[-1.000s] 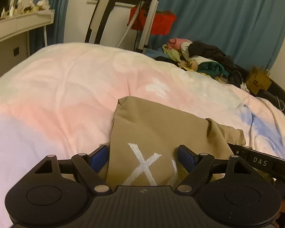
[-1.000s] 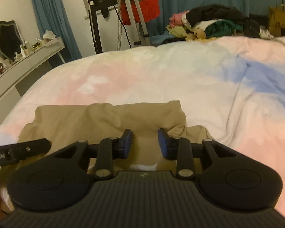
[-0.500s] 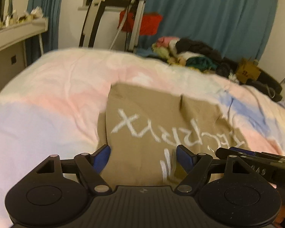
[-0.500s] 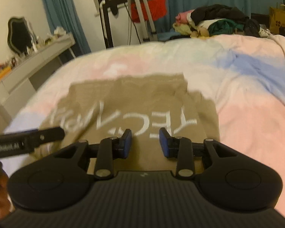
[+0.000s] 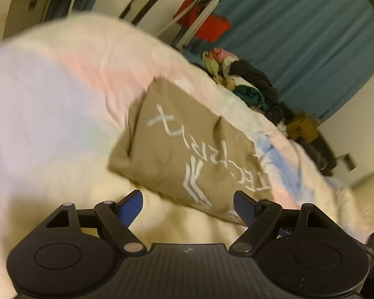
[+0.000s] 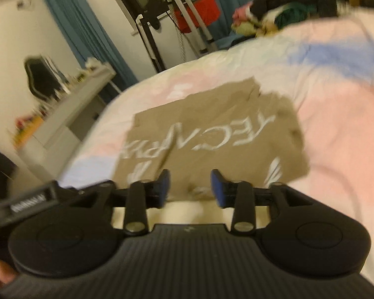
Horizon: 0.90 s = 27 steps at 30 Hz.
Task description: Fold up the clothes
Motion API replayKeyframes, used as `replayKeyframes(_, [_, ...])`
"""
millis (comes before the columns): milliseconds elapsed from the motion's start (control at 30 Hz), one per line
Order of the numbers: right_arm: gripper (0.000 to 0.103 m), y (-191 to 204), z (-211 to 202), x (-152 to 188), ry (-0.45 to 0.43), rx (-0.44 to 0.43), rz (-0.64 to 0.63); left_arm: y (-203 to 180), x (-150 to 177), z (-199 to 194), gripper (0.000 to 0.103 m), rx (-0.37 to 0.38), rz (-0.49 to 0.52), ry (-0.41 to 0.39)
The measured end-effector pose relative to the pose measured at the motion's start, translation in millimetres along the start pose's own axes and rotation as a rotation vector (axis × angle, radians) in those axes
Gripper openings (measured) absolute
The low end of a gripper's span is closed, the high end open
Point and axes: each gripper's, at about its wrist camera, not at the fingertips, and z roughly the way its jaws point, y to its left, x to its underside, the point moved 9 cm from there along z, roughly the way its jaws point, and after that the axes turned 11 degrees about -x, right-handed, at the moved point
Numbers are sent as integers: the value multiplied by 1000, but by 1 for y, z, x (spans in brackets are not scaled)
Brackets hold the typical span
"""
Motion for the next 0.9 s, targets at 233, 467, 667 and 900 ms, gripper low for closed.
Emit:
replayKeyframes(233, [86,-40,26,9,-3,-102,394,30,-13,49,70,42,-308,115])
replayKeyframes(467, [81,-84,24,1,-201,-68,598,41,-28,60,36,82,-423,83])
replayKeyframes(667, [31,-101,23,-1,-236,33,595,36,-36,50,18,138,-443,44])
replayKeyframes(900, [20,-69,-14,-16,-294,-8,547,24,-44,18,16,200,-423,23])
